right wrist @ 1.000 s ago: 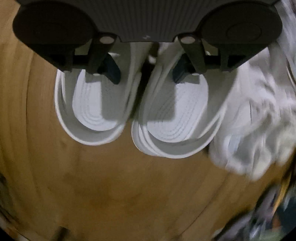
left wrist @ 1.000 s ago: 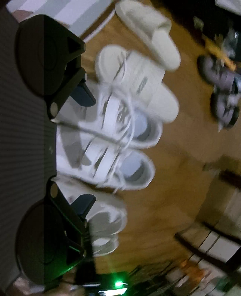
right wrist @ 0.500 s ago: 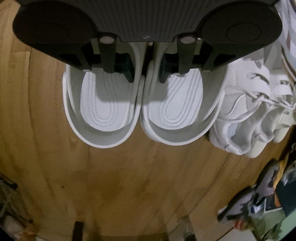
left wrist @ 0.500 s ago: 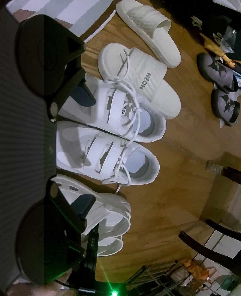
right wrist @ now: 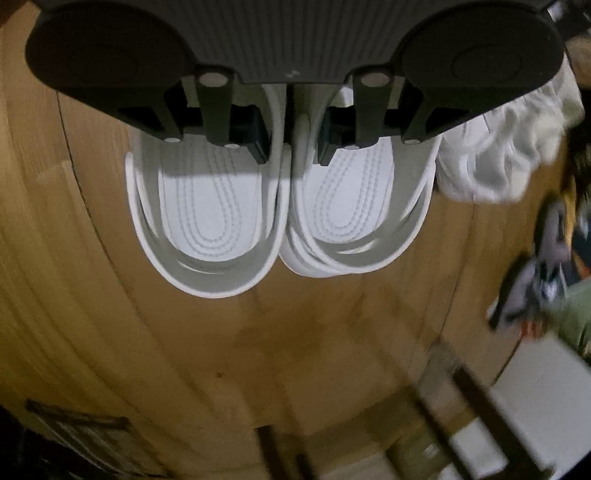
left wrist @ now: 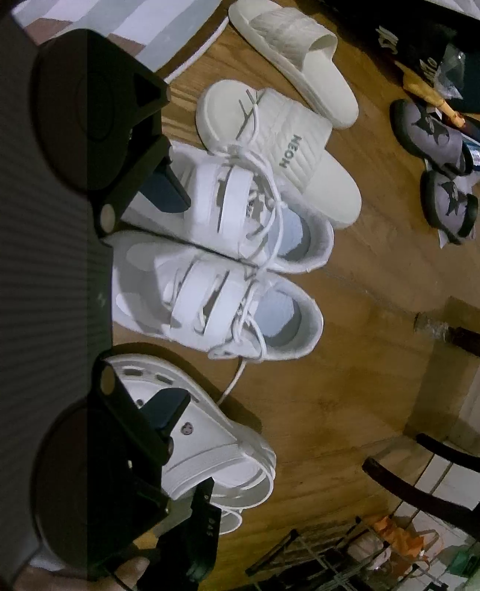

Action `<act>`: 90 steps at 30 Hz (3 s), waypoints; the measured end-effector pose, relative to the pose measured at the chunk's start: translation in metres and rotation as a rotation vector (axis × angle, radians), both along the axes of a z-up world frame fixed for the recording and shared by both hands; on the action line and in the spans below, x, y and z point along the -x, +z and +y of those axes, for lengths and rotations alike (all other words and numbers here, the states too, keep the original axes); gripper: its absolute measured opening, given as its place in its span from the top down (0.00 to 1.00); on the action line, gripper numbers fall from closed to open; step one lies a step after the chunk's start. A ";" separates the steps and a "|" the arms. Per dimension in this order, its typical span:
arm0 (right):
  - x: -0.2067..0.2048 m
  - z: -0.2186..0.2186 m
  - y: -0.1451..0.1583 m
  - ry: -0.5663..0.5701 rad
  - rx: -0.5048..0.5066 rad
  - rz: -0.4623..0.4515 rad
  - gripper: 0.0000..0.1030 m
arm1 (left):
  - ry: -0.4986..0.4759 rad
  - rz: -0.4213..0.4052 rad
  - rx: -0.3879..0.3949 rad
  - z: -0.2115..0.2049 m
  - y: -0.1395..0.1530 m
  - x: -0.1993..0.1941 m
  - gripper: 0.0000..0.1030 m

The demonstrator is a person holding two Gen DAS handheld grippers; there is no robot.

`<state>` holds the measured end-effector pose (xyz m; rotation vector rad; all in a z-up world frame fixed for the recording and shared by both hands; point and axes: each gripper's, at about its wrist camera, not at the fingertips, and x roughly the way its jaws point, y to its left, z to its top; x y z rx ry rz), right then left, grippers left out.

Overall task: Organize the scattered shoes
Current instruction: 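Grasp the pair of white charm clogs with the right tool, then carry the white clogs with the right tool toward the brown slippers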

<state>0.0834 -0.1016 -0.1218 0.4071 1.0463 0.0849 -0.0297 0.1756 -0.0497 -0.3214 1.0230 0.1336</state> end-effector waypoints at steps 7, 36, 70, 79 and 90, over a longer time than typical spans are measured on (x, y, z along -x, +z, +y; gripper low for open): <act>-0.019 -0.063 0.002 -0.117 -0.083 -0.026 0.87 | -0.048 0.012 -0.032 -0.022 0.000 -0.009 0.00; -0.094 -0.006 -0.017 0.135 0.108 0.610 0.32 | -0.231 0.000 -0.027 -0.058 0.001 -0.026 0.00; -0.009 -0.112 0.005 0.007 -0.359 0.409 0.77 | -0.760 -0.224 -0.157 -0.181 -0.023 -0.037 0.03; -0.026 -0.193 0.007 -0.121 -0.422 0.323 0.77 | -0.902 -0.320 -0.242 -0.246 0.007 -0.057 0.02; -0.041 -0.306 0.044 -0.312 -0.368 0.272 0.93 | -0.941 -0.328 -0.213 -0.309 0.014 -0.075 0.03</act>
